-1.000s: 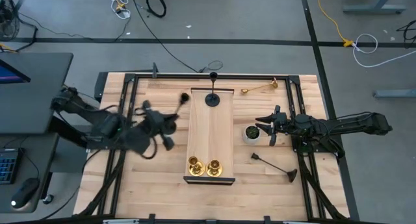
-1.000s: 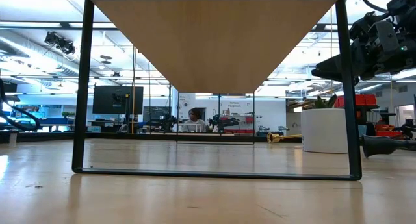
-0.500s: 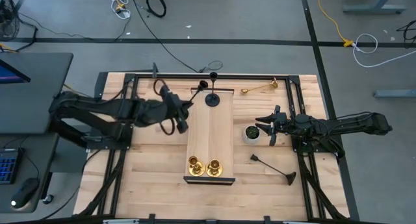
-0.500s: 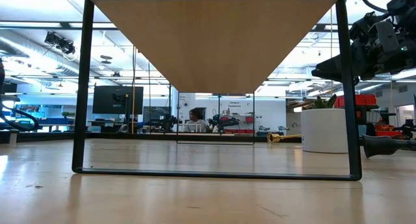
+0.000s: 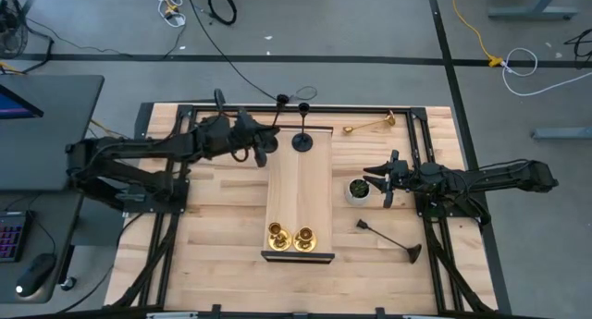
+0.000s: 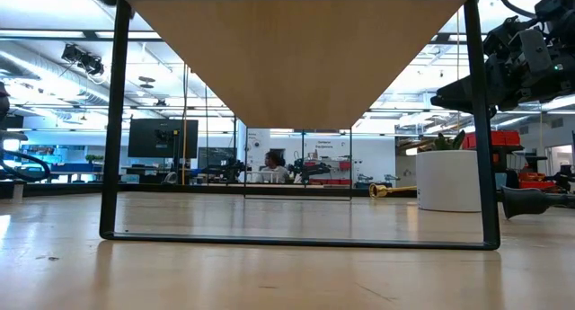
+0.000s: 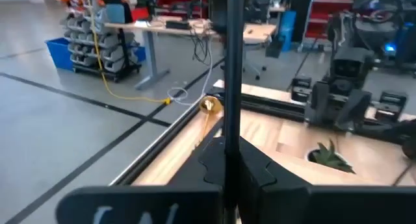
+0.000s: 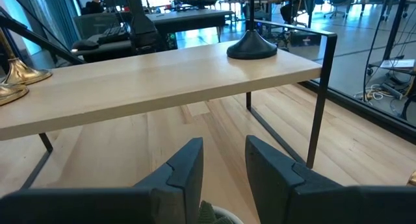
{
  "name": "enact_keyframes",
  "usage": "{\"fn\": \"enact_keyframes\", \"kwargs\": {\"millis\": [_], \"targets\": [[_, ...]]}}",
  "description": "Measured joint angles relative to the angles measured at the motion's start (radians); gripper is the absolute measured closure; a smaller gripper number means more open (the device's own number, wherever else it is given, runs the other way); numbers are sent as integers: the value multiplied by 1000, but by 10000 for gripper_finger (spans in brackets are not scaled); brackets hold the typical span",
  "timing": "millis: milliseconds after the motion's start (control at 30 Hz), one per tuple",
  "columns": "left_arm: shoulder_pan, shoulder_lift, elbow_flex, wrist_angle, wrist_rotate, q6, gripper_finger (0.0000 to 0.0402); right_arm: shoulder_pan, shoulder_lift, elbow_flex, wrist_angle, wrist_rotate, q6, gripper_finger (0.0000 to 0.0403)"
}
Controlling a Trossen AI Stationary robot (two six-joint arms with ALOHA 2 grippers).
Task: Pick & Place candle stick holders
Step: Put the left black candle holder on the shelf aligned with the other black candle holder
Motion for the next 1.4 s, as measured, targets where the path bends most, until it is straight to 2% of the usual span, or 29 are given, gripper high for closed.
{"fn": "enact_keyframes", "kwargs": {"millis": [133,267,533,867,1067,1400], "targets": [[31,1,-88,128,66,25,392,0,0,0,0,0,0,289],[43,0,-181,347,129,63,392,0,0,0,0,0,0,289],[68,22,-322,678,232,147,392,0,0,0,0,0,0,289],[126,200,-277,775,271,163,392,0,0,0,0,0,0,289],[172,271,-251,835,369,130,392,0,0,0,0,0,0,289],[184,325,-253,841,366,129,392,0,0,0,0,0,0,289]]}}
